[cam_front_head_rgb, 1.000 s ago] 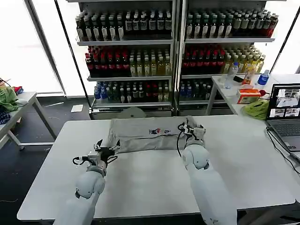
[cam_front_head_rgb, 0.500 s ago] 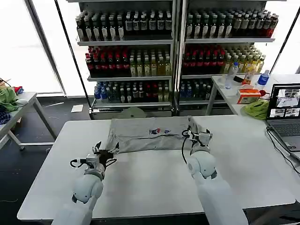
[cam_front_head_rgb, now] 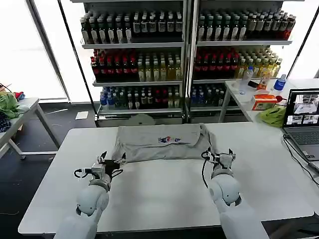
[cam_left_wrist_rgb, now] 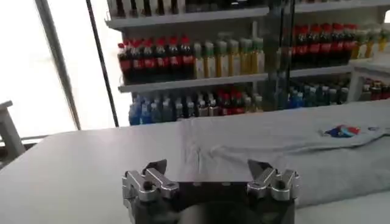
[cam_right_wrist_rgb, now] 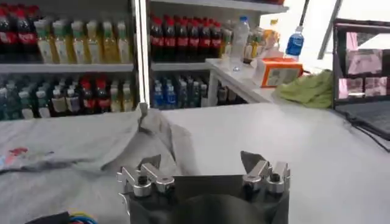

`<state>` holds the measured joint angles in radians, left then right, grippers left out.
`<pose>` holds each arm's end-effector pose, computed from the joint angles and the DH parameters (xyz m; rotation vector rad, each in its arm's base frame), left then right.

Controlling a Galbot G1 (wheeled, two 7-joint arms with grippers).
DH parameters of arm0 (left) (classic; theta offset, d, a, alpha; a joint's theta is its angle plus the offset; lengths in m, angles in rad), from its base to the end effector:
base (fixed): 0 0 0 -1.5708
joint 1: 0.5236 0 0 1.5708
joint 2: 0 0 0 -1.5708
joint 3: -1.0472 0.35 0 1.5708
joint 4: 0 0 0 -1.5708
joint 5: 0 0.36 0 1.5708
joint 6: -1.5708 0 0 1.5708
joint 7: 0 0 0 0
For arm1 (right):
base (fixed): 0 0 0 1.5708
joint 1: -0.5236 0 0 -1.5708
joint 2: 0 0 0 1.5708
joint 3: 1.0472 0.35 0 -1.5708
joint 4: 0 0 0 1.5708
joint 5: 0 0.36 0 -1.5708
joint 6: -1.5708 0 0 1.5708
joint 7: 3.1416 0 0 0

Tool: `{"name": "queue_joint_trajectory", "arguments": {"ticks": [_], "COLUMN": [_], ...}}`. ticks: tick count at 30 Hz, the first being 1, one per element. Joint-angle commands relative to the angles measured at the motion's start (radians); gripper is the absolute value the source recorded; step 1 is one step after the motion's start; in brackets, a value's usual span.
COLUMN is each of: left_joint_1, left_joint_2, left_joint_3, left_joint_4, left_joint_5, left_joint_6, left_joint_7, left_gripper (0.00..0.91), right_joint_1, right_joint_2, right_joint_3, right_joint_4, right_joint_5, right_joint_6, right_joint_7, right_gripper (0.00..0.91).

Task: Fold and organize the clothes.

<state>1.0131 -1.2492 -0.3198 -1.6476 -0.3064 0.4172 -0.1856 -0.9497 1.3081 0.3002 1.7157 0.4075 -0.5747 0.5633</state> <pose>0.3625 0.0330 -0.3166 -0.0394 -2.7743 -0.1265 0.3757 -0.0012 -0.2730 -0.3541 -2.7064 0.0694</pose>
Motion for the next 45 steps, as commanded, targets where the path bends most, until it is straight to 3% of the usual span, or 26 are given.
{"name": "queue_joint_trajectory", "arguments": {"ticks": [1, 22, 27, 28, 35, 37, 38, 39, 40, 41, 42, 45], "left_joint_1": [-0.007, -0.036, -0.043, -0.043, -0.044, -0.041, -0.037, -0.034, -0.032, -0.029, -0.028, -0.025], "left_joint_2": [0.000, 0.008, 0.009, 0.009, 0.010, 0.011, 0.011, 0.011, 0.010, 0.009, 0.009, 0.013], "left_joint_3": [0.008, -0.009, -0.004, -0.004, -0.002, 0.001, 0.003, 0.004, 0.004, 0.005, 0.006, 0.010], "left_joint_4": [0.026, 0.059, 0.069, 0.072, 0.081, 0.081, 0.080, 0.079, 0.079, 0.078, 0.078, 0.075], "left_joint_5": [0.000, -0.070, -0.073, -0.074, -0.072, -0.071, -0.070, -0.069, -0.068, -0.066, -0.065, -0.060], "left_joint_6": [0.006, 0.068, 0.073, 0.074, 0.077, 0.079, 0.081, 0.082, 0.082, 0.082, 0.083, 0.083], "left_joint_7": [0.000, -0.012, -0.013, -0.013, -0.017, -0.016, -0.014, -0.014, -0.013, -0.013, -0.013, -0.011], "left_gripper": [0.907, 0.907, 0.756, 0.685, 0.564, 0.423, 0.302, 0.242, 0.131, 0.091, 0.040, 0.010], "right_joint_1": [-0.024, 0.027, 0.036, 0.038, 0.037, 0.036, 0.035, 0.035, 0.035, 0.033, 0.032, 0.023], "right_joint_2": [-0.010, 0.031, 0.041, 0.044, 0.055, 0.053, 0.052, 0.051, 0.051, 0.051, 0.050, 0.049], "right_joint_3": [0.006, -0.025, -0.023, -0.024, -0.023, -0.023, -0.024, -0.023, -0.023, -0.022, -0.021, -0.018], "right_joint_4": [-0.004, -0.090, -0.119, -0.127, -0.151, -0.155, -0.160, -0.162, -0.165, -0.168, -0.168, -0.168], "right_joint_5": [-0.002, 0.000, 0.003, 0.004, 0.005, 0.005, 0.005, 0.006, 0.008, 0.011, 0.014, 0.022], "right_joint_6": [-0.004, -0.005, -0.005, -0.005, -0.005, -0.005, -0.005, -0.005, -0.005, -0.004, -0.004, -0.003], "right_joint_7": [-0.008, -0.024, -0.033, -0.035, -0.045, -0.051, -0.054, -0.056, -0.059, -0.062, -0.064, -0.078], "right_gripper": [0.907, 0.907, 0.856, 0.846, 0.836, 0.776, 0.645, 0.645, 0.081, 0.000, 0.000, 0.000]}}
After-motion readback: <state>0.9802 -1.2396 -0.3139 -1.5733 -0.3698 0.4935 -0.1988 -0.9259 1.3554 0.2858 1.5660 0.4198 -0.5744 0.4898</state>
